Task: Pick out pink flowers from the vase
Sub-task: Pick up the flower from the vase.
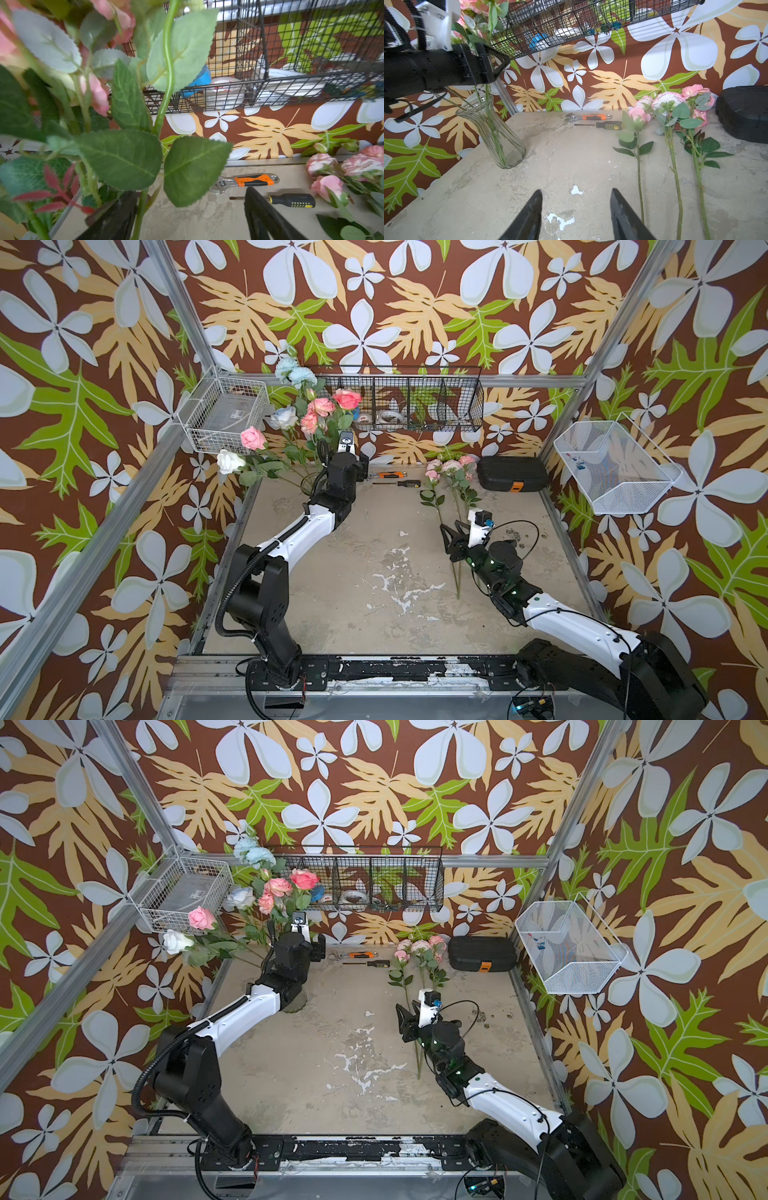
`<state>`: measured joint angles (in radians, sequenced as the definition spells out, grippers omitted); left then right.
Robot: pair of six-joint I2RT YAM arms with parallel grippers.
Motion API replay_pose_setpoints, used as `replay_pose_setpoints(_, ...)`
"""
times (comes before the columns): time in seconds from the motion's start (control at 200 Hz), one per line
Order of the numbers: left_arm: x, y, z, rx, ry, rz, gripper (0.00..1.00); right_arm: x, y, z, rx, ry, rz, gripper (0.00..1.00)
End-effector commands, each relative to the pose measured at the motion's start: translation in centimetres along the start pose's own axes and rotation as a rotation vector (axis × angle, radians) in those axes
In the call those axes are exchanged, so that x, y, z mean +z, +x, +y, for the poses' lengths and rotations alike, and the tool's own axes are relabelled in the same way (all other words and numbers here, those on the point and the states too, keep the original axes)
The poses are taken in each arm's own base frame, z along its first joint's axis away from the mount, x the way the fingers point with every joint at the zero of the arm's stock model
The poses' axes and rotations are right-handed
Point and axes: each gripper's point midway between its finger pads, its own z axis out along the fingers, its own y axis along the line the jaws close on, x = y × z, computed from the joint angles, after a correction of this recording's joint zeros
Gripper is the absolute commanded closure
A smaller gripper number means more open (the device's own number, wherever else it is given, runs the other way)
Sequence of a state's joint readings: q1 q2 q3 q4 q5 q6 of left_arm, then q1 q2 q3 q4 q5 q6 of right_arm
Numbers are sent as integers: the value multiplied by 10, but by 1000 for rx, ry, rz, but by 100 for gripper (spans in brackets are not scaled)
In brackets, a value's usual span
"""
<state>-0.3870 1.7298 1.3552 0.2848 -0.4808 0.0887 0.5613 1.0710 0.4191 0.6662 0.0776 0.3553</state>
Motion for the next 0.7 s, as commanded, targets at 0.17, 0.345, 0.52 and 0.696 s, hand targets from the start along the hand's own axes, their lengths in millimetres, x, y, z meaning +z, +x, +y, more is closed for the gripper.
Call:
replay_pose_setpoints(0.17,-11,-3,15,3,-46,-10,23,-5,-13,3,5,-15,-58,48)
replay_pose_setpoints(0.345,-20,-3,27,28,-85,-19,25,-4,-11,6,13,-33,-52,48)
replay_pose_setpoints(0.52,-10,-2,29,60,-86,-11,25,-5,-12,6,13,-36,-55,48)
replay_pose_setpoints(0.696,1,2,36,98,-133,3,25,-6,-13,6,11,-38,-61,48)
